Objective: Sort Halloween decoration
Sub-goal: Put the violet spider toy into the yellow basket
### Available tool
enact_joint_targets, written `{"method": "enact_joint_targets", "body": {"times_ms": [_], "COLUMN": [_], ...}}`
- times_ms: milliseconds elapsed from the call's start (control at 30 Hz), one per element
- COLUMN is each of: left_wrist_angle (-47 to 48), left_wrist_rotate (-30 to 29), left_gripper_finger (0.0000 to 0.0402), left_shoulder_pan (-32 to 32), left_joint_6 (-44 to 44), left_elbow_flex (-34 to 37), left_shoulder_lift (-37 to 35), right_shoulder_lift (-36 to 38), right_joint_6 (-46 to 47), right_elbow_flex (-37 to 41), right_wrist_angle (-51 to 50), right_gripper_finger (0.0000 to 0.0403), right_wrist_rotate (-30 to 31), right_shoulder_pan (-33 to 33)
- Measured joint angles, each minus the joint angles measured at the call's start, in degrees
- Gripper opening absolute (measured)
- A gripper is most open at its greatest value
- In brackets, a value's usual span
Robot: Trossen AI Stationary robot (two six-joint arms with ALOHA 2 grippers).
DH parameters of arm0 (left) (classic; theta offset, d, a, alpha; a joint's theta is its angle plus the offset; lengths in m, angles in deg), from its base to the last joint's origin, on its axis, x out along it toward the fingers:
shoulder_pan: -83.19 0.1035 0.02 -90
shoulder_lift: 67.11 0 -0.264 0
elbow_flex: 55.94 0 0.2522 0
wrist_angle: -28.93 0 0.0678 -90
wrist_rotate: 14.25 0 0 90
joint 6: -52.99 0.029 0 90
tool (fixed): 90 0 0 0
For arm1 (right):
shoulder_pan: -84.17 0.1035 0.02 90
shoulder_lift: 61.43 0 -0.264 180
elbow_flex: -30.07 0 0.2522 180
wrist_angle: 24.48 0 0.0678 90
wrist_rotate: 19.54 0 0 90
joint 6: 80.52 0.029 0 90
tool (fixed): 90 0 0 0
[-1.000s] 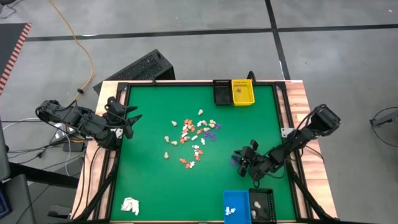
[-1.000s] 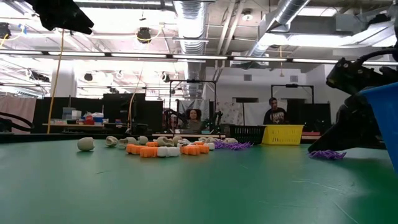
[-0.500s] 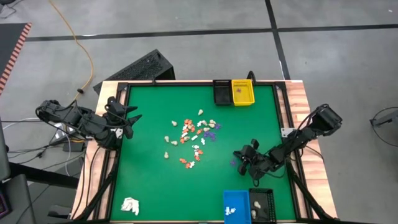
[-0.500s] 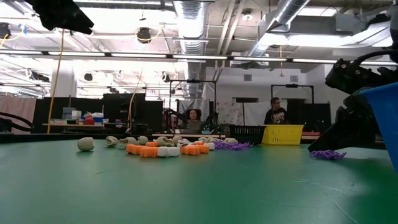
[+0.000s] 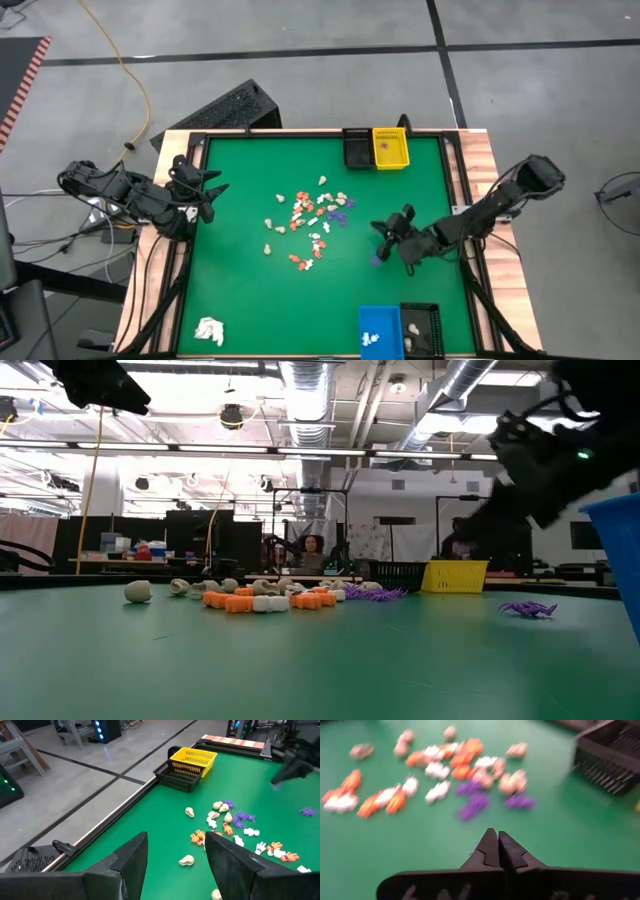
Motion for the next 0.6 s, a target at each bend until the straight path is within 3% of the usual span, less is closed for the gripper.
{"method": "enact_joint_targets", "body": {"times_ms": [300,467,600], "left_wrist_angle": [-0.02,-0.02,-0.02], "left_wrist_rotate": [0.00,0.00,0.00], "left_gripper_finger": [0.0189,0.0189,0.0189], "left_shoulder_pan": [-0.01,-0.01,0.01], "left_joint_6": [0.02,0.02,0.10], "left_elbow_flex": [0.00,0.00,0.01], "left_shoulder_lift": [0.02,0.02,0.01], "right_shoulder_lift": [7.90,8.02,7.21], "right_joint_6": [-6.70,-8.38,-11.81], "right_elbow_flex": [-0.05,-0.07,-0.09], "right_wrist_angle": [0.54,0.82,1.87], "right_gripper_finger": [0.0000,0.0000,0.0000], "right_wrist_rotate": [6.04,5.36,0.41], "right_shoulder_pan": [-19.37,-30.62,-38.50]}}
